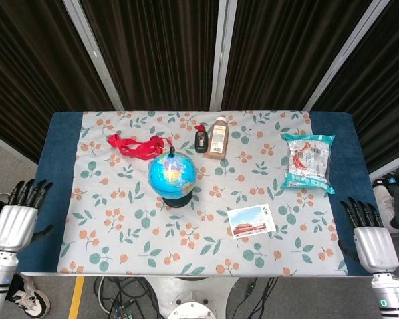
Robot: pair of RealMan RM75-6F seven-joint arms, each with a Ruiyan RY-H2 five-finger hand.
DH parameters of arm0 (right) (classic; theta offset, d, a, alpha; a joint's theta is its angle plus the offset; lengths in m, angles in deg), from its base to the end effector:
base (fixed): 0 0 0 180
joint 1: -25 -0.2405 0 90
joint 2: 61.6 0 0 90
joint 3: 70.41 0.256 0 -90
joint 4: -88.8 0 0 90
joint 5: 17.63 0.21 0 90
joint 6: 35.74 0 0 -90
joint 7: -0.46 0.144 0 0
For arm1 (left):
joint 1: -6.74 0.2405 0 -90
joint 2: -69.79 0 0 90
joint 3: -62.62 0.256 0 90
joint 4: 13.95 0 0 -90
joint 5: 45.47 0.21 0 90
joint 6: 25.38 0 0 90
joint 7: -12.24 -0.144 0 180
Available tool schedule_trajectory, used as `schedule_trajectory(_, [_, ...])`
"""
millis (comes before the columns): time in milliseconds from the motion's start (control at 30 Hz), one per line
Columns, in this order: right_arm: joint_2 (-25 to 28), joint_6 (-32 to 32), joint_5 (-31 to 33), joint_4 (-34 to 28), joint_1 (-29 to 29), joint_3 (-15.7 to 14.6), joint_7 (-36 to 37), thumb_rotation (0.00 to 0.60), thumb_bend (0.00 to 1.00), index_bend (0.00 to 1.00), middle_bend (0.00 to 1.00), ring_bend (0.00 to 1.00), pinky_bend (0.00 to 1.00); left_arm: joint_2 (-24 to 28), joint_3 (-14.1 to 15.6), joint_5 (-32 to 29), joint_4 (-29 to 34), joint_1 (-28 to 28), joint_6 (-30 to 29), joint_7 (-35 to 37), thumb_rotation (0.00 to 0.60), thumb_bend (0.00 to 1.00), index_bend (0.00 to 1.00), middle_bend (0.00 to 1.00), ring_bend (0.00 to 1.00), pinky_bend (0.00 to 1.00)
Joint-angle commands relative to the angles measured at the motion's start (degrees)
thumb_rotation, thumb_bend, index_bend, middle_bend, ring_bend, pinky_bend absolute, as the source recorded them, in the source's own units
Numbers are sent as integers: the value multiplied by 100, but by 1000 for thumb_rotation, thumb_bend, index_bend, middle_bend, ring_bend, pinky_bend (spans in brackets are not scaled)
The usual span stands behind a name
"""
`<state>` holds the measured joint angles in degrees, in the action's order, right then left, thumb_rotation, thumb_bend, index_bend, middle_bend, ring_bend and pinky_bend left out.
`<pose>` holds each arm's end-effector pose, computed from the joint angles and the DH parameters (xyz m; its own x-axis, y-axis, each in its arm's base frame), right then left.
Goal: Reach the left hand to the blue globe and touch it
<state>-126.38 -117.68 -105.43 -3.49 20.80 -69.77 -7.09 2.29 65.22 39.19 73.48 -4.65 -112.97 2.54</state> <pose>-0.3141 -0.1685 0.1412 0.5075 -0.0960 0.8563 -0.8616 -0.0426 0.5058 -0.3095 0.1984 0.1426 0.5733 -0.0123 0.8193 0.8156 -0.0878 -0.5720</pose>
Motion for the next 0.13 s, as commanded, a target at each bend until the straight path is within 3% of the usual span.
schedule_trajectory(33, [-39,21,-16,-43,-21,-5,-86,600,167,0,0,0,0,-22,49,33,-167,161,-109,203,600,141,85,72,0,1])
schedule_trajectory(133, [-55,32,-21,-82,-34,-6,-169,600,167,0,0,0,0,-48,36,108,-238,191,-103,272,600,141,85,72,0,1])
